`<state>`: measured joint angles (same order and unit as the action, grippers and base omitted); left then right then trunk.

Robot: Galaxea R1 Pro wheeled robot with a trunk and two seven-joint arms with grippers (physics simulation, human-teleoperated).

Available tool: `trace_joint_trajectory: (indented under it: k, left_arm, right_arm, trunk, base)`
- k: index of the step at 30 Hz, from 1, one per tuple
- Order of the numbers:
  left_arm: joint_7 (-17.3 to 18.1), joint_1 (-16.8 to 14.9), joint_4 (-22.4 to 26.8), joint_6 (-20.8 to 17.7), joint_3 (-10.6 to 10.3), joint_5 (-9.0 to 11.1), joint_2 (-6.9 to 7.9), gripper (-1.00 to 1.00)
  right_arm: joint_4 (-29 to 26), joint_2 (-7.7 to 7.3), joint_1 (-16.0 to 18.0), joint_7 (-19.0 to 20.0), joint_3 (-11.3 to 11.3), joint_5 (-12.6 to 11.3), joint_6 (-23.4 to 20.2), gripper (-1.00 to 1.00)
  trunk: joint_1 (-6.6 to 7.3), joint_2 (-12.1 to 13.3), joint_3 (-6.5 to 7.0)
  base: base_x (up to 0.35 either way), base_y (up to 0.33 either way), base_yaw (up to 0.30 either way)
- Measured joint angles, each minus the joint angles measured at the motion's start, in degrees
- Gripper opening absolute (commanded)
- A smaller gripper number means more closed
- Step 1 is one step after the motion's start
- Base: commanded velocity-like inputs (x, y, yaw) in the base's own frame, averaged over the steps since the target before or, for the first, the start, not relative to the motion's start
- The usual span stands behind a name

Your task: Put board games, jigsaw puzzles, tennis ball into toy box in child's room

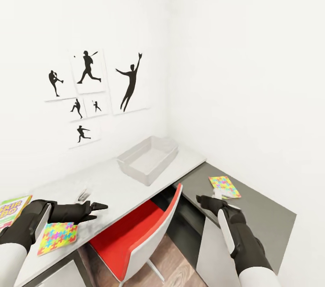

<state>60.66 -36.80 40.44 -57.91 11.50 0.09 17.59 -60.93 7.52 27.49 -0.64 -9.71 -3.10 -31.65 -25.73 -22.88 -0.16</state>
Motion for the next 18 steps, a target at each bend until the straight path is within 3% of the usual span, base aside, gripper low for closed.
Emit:
trace_joint_trajectory:
  k: [18]
  left_arm:
    - [0.0, 0.0, 0.0, 0.0, 0.0, 0.0, 0.0, 1.0]
  right_arm:
    - [0.0, -0.03, 0.0, 0.0, 0.0, -0.1, 0.0, 1.0]
  trunk:
    - [0.0, 0.0, 0.0]
  base:
    - [0.317, 0.0, 0.003]
